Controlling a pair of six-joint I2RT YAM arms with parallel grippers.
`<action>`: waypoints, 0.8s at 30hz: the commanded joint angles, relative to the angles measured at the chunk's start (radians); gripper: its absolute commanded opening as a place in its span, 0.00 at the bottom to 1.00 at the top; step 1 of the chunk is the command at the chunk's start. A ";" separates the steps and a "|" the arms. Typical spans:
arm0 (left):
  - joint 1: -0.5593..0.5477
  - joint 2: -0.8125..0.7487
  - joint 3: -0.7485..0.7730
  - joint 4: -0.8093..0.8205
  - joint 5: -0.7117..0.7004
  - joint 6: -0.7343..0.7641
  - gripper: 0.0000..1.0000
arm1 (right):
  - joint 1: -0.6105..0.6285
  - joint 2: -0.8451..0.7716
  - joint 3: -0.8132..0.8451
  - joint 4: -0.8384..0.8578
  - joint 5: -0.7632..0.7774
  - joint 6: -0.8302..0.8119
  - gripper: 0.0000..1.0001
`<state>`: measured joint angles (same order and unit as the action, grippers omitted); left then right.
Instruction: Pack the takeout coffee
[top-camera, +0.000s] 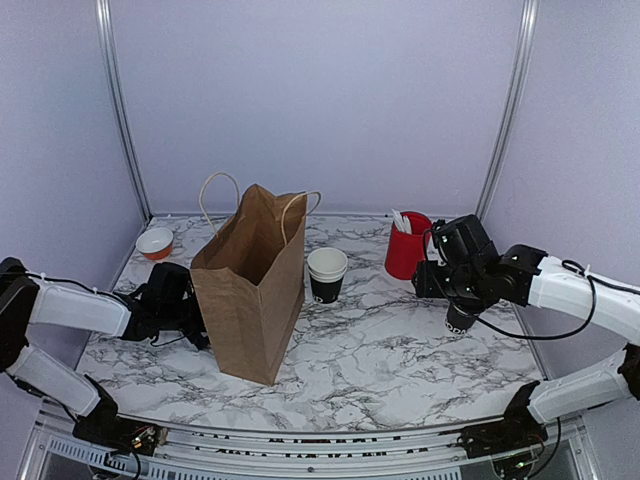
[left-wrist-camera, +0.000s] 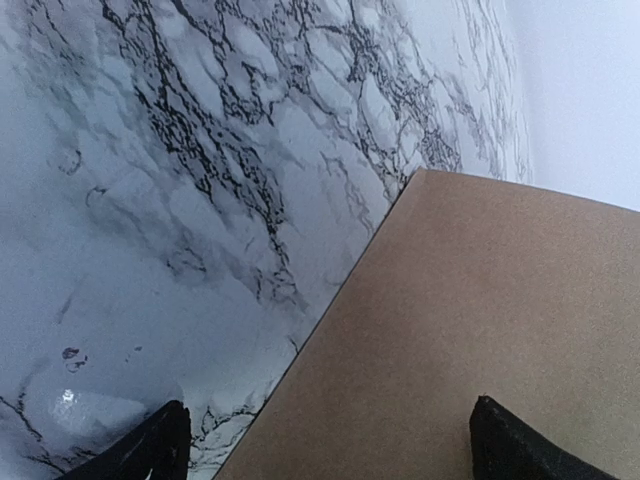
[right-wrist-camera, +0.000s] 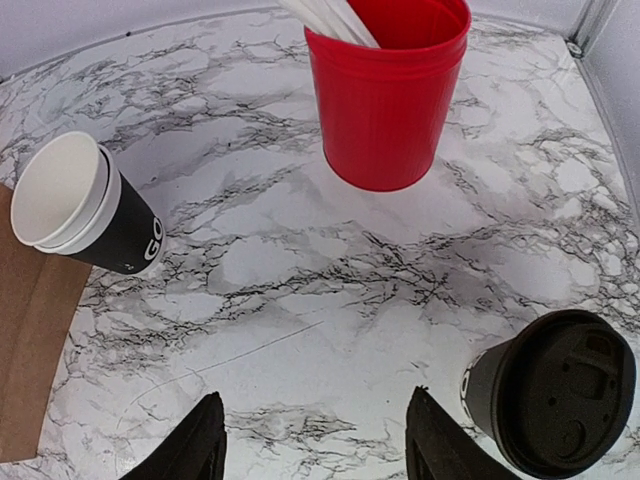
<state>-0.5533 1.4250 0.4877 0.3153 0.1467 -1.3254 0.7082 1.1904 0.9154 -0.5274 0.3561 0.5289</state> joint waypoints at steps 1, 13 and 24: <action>0.026 -0.073 0.017 -0.141 -0.099 0.099 0.98 | -0.023 -0.030 0.031 -0.085 0.043 0.023 0.60; 0.177 -0.213 0.275 -0.457 -0.117 0.548 0.99 | -0.177 -0.105 0.060 -0.220 0.006 0.028 0.61; 0.195 -0.235 0.431 -0.559 -0.054 0.722 0.99 | -0.375 -0.130 0.040 -0.282 -0.082 -0.029 0.68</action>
<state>-0.3672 1.2194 0.8787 -0.1635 0.0708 -0.6865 0.3710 1.0687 0.9413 -0.7826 0.3214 0.5308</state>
